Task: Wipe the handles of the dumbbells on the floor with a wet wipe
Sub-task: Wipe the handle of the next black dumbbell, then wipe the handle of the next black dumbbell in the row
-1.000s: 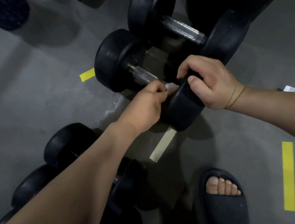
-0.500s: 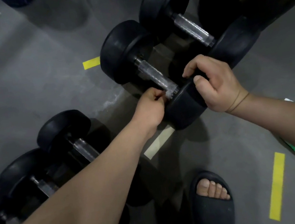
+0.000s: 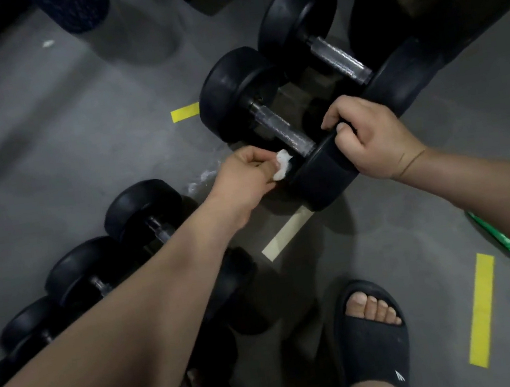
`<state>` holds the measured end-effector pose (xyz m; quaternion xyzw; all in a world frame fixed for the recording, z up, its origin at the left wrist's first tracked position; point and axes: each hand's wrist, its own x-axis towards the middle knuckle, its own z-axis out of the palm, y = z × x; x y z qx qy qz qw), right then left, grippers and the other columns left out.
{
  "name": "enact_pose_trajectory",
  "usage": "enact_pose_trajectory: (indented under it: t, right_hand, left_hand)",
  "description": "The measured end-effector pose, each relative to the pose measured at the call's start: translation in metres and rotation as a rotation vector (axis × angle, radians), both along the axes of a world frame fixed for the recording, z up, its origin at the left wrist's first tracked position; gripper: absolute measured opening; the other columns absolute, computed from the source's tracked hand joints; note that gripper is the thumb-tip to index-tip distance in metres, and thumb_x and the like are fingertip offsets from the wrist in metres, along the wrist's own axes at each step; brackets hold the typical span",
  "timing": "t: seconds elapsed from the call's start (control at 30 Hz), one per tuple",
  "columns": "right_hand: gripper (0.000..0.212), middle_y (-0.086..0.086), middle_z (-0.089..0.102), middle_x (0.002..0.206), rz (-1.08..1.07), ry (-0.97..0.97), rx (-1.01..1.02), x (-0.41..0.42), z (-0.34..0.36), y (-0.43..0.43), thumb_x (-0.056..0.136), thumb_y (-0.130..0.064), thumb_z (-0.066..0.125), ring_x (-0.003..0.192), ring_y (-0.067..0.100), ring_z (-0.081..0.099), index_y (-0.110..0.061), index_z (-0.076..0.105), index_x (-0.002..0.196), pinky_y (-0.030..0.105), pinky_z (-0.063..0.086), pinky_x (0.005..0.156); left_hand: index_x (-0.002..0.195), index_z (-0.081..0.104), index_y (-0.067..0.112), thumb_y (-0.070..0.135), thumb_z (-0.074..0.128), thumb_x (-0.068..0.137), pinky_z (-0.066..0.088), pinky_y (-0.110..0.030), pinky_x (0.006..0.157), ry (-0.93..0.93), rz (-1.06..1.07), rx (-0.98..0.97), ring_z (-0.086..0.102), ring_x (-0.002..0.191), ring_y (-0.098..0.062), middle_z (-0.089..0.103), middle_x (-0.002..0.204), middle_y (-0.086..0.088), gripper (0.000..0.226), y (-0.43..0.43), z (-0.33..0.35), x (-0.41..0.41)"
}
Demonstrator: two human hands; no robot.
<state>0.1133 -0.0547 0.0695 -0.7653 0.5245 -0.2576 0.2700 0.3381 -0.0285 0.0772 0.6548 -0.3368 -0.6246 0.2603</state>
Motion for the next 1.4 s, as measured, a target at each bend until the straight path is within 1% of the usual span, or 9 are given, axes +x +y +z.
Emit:
enact_pose_trajectory:
  t: [0.2, 0.3, 0.43, 0.57, 0.67, 0.77, 0.93, 1.13, 1.4]
  right_hand:
    - [0.025, 0.001, 0.063, 0.1, 0.018, 0.137, -0.024, 0.011, 0.03, 0.011, 0.085, -0.018, 0.045, 0.089, 0.019, 0.06, -0.013, 0.066, 0.098, 0.041, 0.052, 0.083]
    - [0.021, 0.0, 0.062, 0.096, 0.056, 0.1, -0.09, 0.036, 0.052, 0.022, 0.083, -0.015, 0.052, 0.09, 0.016, 0.059, -0.013, 0.068, 0.095, 0.033, 0.05, 0.083]
    - [0.015, -0.008, 0.062, 0.089, 0.109, 0.002, 0.044, 0.094, 0.073, 0.049, 0.086, -0.013, 0.061, 0.084, 0.005, 0.057, -0.018, 0.072, 0.096, 0.018, 0.044, 0.079]
    - [0.009, -0.006, 0.069, 0.09, 0.089, -0.257, 0.316, 0.143, 0.084, 0.082, 0.093, -0.016, 0.067, 0.079, -0.001, 0.059, -0.017, 0.07, 0.101, 0.016, 0.048, 0.075]
    - [0.01, 0.008, 0.071, 0.095, 0.124, -0.449, 0.495, 0.162, 0.099, 0.1, 0.092, -0.015, 0.07, 0.084, 0.012, 0.065, -0.018, 0.067, 0.102, 0.036, 0.056, 0.078]
    - [0.017, 0.015, 0.072, 0.1, 0.205, -0.497, 0.606, 0.171, 0.119, 0.118, 0.093, -0.014, 0.071, 0.085, 0.016, 0.065, -0.011, 0.066, 0.109, 0.032, 0.053, 0.074]
    - [0.025, 0.009, 0.071, 0.094, 0.132, -0.585, 0.767, 0.183, 0.142, 0.136, 0.092, -0.021, 0.072, 0.085, 0.022, 0.065, -0.004, 0.063, 0.11, 0.034, 0.052, 0.077]
    - [0.026, 0.004, 0.072, 0.094, 0.152, -0.609, 0.925, 0.197, 0.165, 0.131, 0.092, -0.023, 0.071, 0.08, 0.016, 0.07, -0.011, 0.06, 0.112, 0.027, 0.058, 0.076]
    - [0.014, 0.01, 0.07, 0.088, -0.019, -0.514, 0.879, 0.232, 0.124, 0.123, 0.089, 0.005, 0.068, 0.086, 0.023, 0.07, -0.003, 0.067, 0.101, 0.032, 0.057, 0.085]
  left_hand:
    - [0.111, 0.054, 0.017, 0.0, 0.068, 0.092, 0.061, -0.036, 0.084, -0.001, 0.056, -0.066, 0.069, 0.099, -0.023, 0.063, 0.108, -0.006, 0.03, 0.026, 0.039, 0.044]
    - [0.121, 0.05, 0.015, 0.0, 0.075, 0.087, 0.062, -0.04, 0.084, -0.074, 0.001, -0.11, 0.071, 0.096, -0.025, 0.063, 0.104, -0.01, 0.044, 0.042, 0.064, 0.061]
    - [0.102, 0.055, 0.012, 0.004, 0.083, 0.08, 0.061, -0.045, 0.084, -0.267, -0.089, -0.173, 0.073, 0.083, -0.027, 0.069, 0.106, -0.021, 0.036, 0.068, 0.102, 0.084]
    - [0.092, 0.065, 0.011, 0.005, 0.082, 0.08, 0.049, -0.016, 0.056, -0.402, -0.194, -0.198, 0.059, 0.054, -0.003, 0.07, 0.07, 0.001, 0.022, 0.098, 0.139, 0.11]
    - [0.096, 0.069, 0.008, -0.004, 0.076, 0.083, 0.056, -0.03, 0.077, -0.352, -0.168, -0.18, 0.066, 0.073, -0.015, 0.074, 0.085, -0.011, 0.019, 0.123, 0.159, 0.127]
    - [0.099, 0.068, 0.003, -0.008, 0.07, 0.087, 0.054, -0.046, 0.1, -0.236, -0.082, -0.185, 0.071, 0.101, -0.038, 0.073, 0.103, -0.026, 0.016, 0.14, 0.166, 0.138]
    - [0.087, 0.061, 0.009, -0.003, 0.072, 0.088, 0.059, -0.035, 0.087, -0.107, 0.066, -0.279, 0.069, 0.084, -0.026, 0.067, 0.083, -0.015, 0.017, 0.154, 0.161, 0.145]
    - [0.083, 0.063, 0.014, -0.002, 0.074, 0.086, 0.054, -0.041, 0.1, 0.074, 0.198, -0.304, 0.068, 0.088, -0.019, 0.069, 0.088, -0.01, 0.02, 0.166, 0.142, 0.146]
    - [0.094, 0.062, 0.009, -0.006, 0.06, 0.094, 0.058, -0.045, 0.096, 0.14, 0.321, -0.276, 0.067, 0.107, -0.035, 0.064, 0.103, -0.018, 0.015, 0.158, 0.094, 0.169]
